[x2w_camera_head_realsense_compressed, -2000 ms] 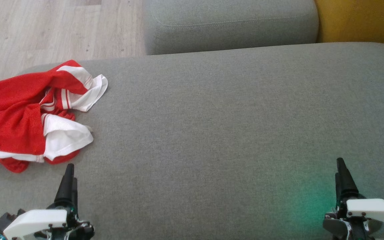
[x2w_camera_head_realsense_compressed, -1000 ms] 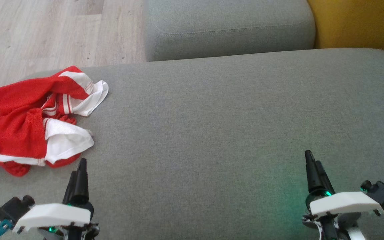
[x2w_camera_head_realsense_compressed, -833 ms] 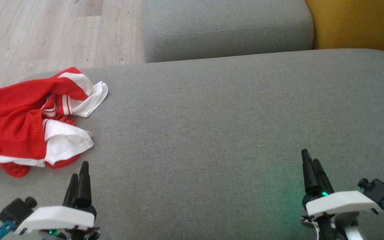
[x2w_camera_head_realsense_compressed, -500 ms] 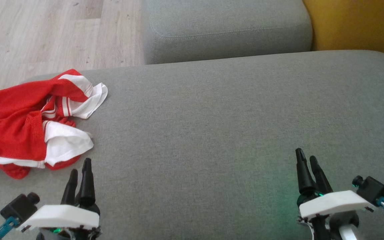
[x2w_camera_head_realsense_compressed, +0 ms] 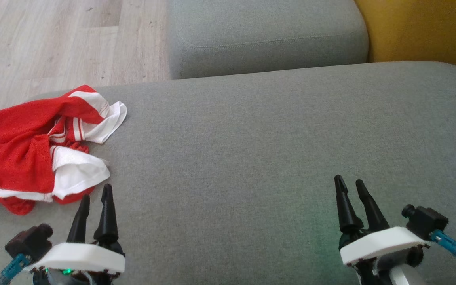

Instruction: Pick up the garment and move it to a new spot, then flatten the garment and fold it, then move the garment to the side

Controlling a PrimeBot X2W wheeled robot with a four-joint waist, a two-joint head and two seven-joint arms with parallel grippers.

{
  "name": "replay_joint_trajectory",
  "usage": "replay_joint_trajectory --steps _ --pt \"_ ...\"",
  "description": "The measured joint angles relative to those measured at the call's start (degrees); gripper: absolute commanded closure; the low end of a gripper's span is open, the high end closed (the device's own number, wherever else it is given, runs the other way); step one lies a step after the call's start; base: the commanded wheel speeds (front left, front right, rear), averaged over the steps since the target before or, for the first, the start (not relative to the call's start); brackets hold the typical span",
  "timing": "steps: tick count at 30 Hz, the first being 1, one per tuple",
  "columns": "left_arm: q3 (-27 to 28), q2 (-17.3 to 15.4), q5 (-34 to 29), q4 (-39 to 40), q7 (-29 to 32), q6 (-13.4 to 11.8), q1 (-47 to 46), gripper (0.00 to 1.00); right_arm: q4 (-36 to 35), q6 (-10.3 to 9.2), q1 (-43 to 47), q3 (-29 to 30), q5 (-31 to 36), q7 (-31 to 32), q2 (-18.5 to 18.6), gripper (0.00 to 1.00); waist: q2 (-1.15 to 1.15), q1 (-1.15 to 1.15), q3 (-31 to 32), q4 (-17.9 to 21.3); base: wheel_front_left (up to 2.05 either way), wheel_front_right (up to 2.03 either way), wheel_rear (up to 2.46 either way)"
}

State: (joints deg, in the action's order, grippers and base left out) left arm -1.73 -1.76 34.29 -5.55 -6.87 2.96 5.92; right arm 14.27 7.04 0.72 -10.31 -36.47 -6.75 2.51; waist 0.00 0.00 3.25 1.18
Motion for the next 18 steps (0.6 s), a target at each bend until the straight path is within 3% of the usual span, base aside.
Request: replay_joint_trajectory --steps 18 --pt "-1.1 -0.18 -12.15 2.8 -2.9 0.05 1.87 0.0 -0.71 0.0 0.01 -1.21 12.21 -2.88 0.0 0.0 0.0 0.0 0.27 0.93 0.0 0.0 0.0"
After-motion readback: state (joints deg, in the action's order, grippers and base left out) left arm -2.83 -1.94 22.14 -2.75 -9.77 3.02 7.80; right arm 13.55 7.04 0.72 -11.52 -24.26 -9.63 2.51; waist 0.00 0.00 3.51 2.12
